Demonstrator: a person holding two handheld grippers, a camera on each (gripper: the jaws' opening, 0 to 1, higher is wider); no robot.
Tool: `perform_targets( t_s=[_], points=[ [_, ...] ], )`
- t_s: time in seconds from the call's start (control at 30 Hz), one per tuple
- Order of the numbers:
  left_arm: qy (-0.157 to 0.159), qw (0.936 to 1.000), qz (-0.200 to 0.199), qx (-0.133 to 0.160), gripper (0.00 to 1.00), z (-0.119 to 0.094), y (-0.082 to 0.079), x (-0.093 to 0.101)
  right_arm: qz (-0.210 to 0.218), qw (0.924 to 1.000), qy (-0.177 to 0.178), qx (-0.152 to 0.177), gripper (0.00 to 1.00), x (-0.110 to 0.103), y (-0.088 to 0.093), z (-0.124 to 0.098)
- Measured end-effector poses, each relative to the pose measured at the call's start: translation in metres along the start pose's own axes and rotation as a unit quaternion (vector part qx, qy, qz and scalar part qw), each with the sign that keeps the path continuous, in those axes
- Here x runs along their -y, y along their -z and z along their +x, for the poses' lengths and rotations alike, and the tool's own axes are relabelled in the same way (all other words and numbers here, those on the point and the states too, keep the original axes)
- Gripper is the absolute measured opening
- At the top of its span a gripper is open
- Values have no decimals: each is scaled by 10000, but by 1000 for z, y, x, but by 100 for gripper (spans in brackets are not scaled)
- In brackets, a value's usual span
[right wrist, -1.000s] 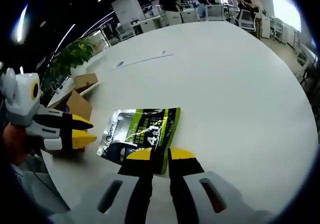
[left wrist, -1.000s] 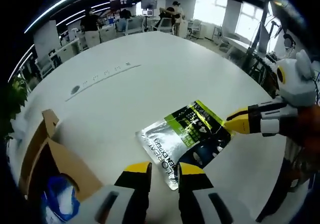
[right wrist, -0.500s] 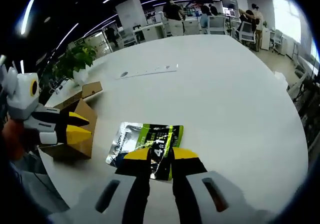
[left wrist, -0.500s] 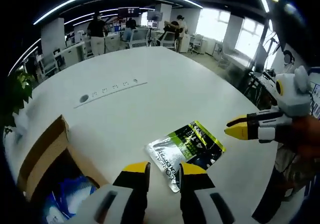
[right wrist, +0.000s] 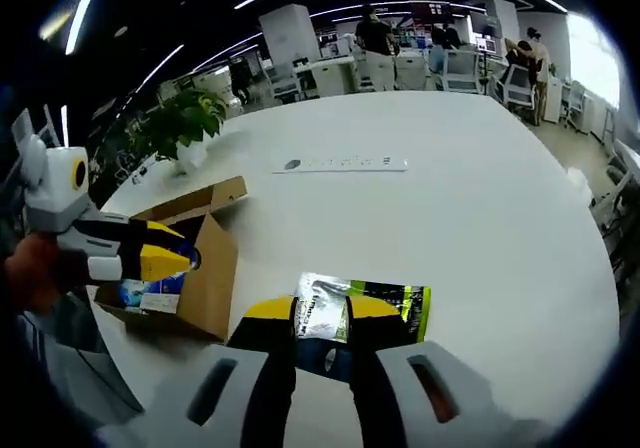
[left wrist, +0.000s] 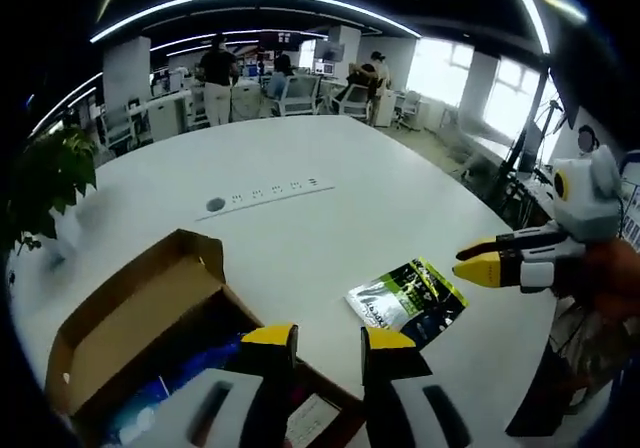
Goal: Operate the shoe box by opening the lid, removing the specified soft item, and placing it in the target area until the item is outside and the box remains undamaged.
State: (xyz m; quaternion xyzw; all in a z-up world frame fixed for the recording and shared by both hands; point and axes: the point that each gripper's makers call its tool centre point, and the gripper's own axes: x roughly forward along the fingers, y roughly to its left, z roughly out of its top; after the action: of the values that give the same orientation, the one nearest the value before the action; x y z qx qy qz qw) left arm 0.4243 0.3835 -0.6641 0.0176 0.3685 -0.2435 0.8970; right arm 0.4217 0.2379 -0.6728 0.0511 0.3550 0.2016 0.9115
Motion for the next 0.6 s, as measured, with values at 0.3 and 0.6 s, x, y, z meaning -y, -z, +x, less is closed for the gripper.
perform_targets(
  t_s=[0.3, 0.6],
  points=[
    [-240, 9993, -253, 133, 26, -28, 6, -48, -217, 9993, -312, -8, 17, -49, -10, 20],
    [-496, 9975, -446, 250, 26, -56, 16, -88, -454, 9972, -594, -57, 17, -92, -16, 34]
  ],
)
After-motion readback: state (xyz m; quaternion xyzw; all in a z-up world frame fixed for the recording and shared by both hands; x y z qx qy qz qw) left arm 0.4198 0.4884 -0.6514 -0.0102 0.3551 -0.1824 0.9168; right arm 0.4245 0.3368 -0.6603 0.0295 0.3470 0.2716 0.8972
